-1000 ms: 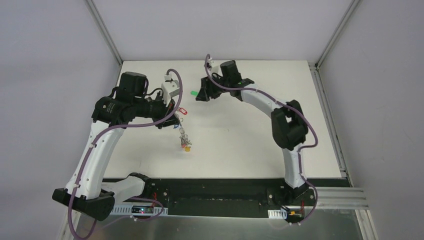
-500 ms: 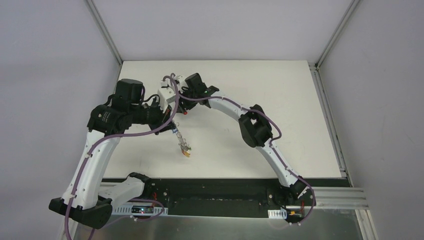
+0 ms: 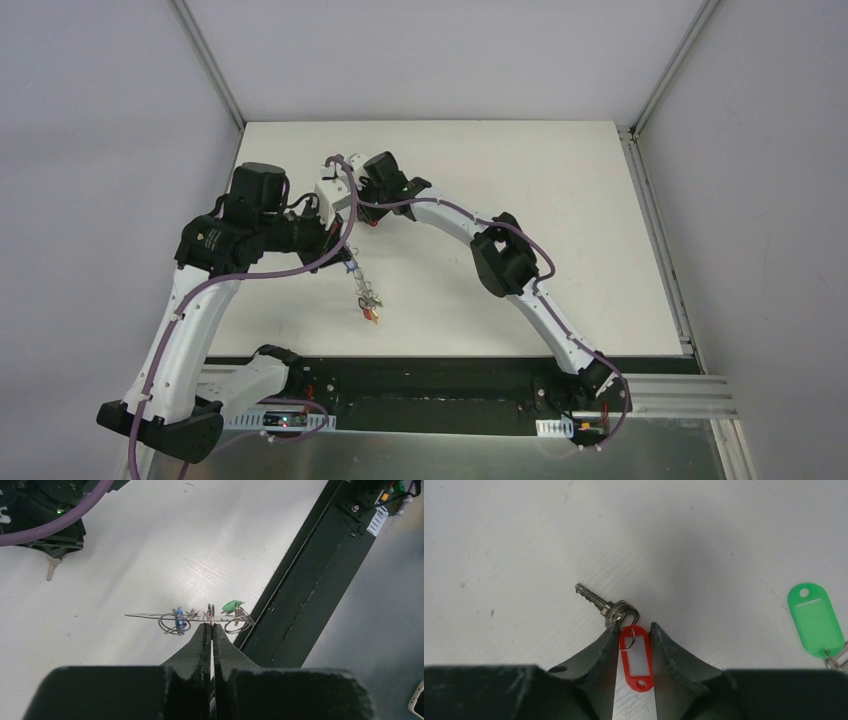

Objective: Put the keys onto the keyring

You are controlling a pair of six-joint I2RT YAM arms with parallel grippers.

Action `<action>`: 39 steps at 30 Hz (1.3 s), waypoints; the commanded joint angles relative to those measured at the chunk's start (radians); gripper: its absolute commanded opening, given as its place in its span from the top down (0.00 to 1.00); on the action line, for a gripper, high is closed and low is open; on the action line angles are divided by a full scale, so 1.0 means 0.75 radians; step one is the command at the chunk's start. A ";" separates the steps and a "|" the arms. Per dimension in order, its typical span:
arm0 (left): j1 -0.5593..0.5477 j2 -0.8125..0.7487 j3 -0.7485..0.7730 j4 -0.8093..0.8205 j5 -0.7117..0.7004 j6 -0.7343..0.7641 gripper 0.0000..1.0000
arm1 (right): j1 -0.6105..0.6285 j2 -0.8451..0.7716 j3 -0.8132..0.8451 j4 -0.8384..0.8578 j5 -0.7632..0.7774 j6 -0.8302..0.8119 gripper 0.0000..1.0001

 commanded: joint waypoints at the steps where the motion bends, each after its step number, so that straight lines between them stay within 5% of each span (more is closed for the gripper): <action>1: 0.014 -0.001 0.034 0.045 0.043 -0.001 1.00 | 0.006 -0.024 -0.047 -0.046 0.054 -0.031 0.73; 8: 0.014 0.029 0.070 0.042 0.038 0.015 1.00 | 0.007 -0.185 -0.257 -0.044 0.057 -0.045 0.93; 27: 0.012 0.181 0.172 0.071 0.067 0.037 1.00 | -0.213 -1.100 -1.415 0.096 0.048 -0.094 1.00; 32: 0.012 0.185 0.150 0.083 0.089 0.059 1.00 | -0.210 -1.230 -1.542 0.194 -0.089 -0.190 0.79; 39: 0.011 0.155 0.133 -0.008 0.109 0.154 1.00 | -0.136 -1.063 -1.340 0.162 -0.149 -0.341 0.59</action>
